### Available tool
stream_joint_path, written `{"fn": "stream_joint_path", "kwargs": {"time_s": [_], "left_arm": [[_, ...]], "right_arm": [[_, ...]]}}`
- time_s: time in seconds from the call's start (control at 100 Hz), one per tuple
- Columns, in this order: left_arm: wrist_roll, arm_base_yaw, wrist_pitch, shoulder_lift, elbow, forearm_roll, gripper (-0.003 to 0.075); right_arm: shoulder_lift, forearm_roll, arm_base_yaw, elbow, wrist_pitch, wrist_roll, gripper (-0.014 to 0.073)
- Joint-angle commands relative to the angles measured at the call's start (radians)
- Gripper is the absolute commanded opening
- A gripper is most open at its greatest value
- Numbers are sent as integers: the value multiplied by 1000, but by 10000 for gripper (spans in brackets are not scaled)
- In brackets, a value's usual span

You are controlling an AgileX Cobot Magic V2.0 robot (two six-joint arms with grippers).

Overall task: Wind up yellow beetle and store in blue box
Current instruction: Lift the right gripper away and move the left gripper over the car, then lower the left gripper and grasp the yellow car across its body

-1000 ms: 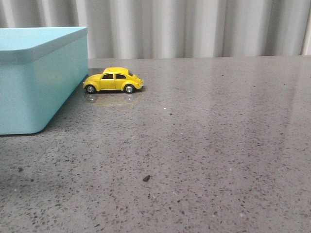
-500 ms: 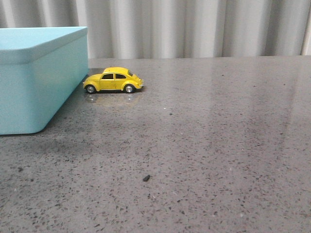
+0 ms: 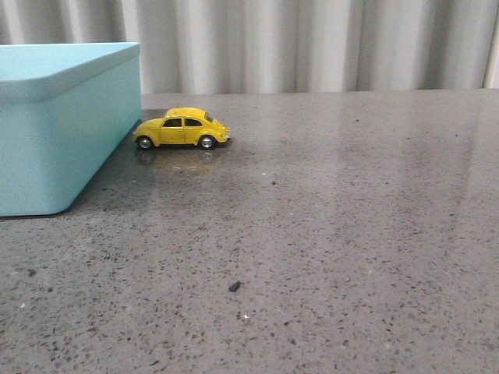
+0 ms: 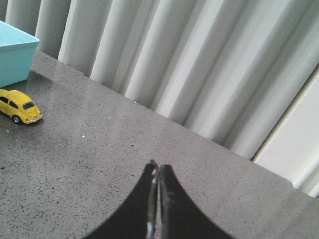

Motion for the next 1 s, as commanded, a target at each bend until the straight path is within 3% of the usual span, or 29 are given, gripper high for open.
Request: {"fn": "stream_joint_path", "kwargs": {"time_s": [0.0,0.07,0.14,0.27,0.4,0.64,0.76,0.99], "left_arm": [[60,-12,-10,25,-112,-4,269],[118,-23,-7,72,-162,5,388],[160,-41,-1,115,-202,30,430],[160,-78,61,192,-261,136,415],[174,-96,244,262,-339,197,400],[200,-45,240,284,-386,161,365],[342,-18,268,284,-386,148,377],[655,38,326,288,-386,-30,426]], "right_arm": [[8,-10,3,-24,-94,-13,-41],[8,-10,3,-24,-94,-13,-41],[8,-10,3,-24,-94,-13,-41],[8,-10,3,-24,-94,-13,-41],[8,-10,3,-24,-94,-13,-41],[8,-10,3,-24,-92,-13,-41],[8,-10,3,-10,-91,-13,-41],[8,-10,3,16,-93,-13,-41]]}}
